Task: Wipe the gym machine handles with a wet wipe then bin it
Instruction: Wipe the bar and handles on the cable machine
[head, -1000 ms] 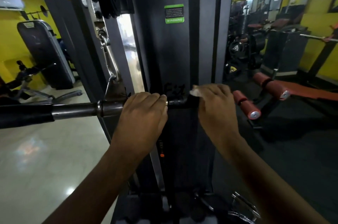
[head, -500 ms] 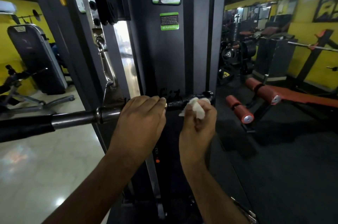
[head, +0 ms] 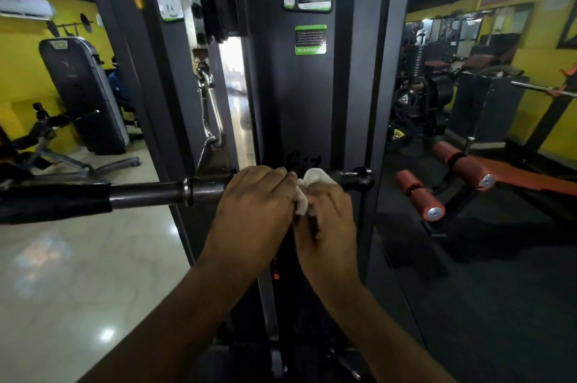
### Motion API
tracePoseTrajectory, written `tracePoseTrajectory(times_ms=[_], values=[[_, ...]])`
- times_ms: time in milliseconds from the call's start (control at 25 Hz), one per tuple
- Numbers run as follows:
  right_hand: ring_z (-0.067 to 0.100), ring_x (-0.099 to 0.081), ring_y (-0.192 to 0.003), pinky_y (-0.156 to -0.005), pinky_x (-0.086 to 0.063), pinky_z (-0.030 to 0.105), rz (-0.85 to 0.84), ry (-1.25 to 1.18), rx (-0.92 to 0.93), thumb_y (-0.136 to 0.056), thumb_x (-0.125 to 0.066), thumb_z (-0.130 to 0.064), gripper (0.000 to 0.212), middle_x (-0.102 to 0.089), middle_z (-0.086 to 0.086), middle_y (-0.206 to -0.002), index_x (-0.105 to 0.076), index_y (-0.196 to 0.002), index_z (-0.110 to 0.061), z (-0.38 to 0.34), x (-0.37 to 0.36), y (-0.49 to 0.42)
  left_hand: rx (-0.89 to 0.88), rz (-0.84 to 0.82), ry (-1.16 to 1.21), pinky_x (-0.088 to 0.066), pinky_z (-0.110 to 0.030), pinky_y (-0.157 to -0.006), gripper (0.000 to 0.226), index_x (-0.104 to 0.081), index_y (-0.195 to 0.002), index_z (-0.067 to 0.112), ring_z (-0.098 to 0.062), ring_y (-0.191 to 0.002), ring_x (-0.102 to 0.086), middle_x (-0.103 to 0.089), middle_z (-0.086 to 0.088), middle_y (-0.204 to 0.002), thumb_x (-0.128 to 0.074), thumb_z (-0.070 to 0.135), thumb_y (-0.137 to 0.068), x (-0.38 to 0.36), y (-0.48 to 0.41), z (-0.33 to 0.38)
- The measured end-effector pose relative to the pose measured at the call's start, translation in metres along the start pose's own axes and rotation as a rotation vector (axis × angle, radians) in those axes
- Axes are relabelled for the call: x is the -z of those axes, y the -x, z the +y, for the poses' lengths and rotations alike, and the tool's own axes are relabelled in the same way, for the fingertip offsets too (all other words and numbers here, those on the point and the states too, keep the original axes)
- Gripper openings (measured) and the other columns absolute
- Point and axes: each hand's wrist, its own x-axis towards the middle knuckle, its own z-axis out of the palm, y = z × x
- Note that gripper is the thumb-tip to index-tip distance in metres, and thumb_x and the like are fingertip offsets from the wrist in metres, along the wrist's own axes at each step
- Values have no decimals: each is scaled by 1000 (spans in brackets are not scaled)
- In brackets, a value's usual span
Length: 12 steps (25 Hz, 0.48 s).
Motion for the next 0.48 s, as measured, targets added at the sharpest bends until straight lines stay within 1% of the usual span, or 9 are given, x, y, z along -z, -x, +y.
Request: tracePoseTrajectory(times_ms=[80,120,160,200,240,320,360,400,480], values=[[7,-50,-107,-92,-36,6,-21,28,-108,-93,-58,-25,17,-61,-1,-110,-70,-100,-15,6,13,-12,23,-20,-14,-52,-47,-90,36,-71,-103,-2,-34,-92,-70,-72,-19,-102,-81,5,-69,2,1,-1],[8,-51,-107,-91,-36,5,-13,89,-136,-93,-57,-27,18,-60,-6,-113,-69,-103,-18,9,21,-24,26,-8,-25,-52,-46,-91,33,-71,-104,-1,-33,-93,-69,-72,-18,-102,-79,4,-72,3,1,-1],[7,-53,-107,-90,-36,5,-62,158,-128,-95,-55,-25,19,-61,-9,-113,-69,-106,-18,12,28,-41,20,15,-28,-52,-45,-90,27,-71,-103,-1,-32,-93,-69,-72,-18,-102,-74,4,-77,3,1,0],[6,-57,-102,-87,-39,7,-194,184,-100,-96,-55,-20,17,-64,-9,-110,-68,-107,-17,13,33,-59,16,42,-23,-53,-45,-89,24,-72,-103,-1,-31,-92,-69,-72,-17,-101,-66,6,-81,2,0,1],[2,-60,-95,-82,-41,7,-380,162,-70,-97,-55,-15,16,-67,-7,-103,-68,-106,-15,9,34,-77,14,53,-9,-53,-44,-89,26,-72,-103,0,-31,-91,-68,-72,-16,-100,-58,10,-83,2,0,2],[-6,-60,-79,-69,-41,6,-791,114,-56,-97,-55,-12,13,-65,-9,-86,-66,-92,-18,-4,34,-108,22,51,20,-51,-41,-89,27,-72,-102,2,-28,-90,-66,-72,-13,-100,-54,11,-84,1,-1,3],[-7,-57,-71,-64,-41,8,-935,153,-53,-98,-55,-12,20,-61,-11,-78,-61,-82,-22,-7,35,-122,31,56,28,-49,-40,-90,24,-72,-101,3,-28,-90,-66,-72,-12,-99,-57,11,-84,0,-1,4],[-4,-55,-66,-62,-39,11,-1030,237,-53,-98,-54,-14,26,-57,-11,-73,-57,-75,-24,-6,38,-134,40,62,33,-46,-38,-91,22,-72,-100,4,-27,-90,-66,-72,-11,-99,-59,11,-84,0,-2,4],[1,-52,-66,-66,-39,21,-1105,408,-95,-99,-53,-17,26,-55,-8,-72,-58,-73,-21,1,45,-145,53,78,39,-44,-37,-91,22,-73,-100,4,-27,-91,-66,-73,-11,-99,-60,12,-85,0,-2,5]])
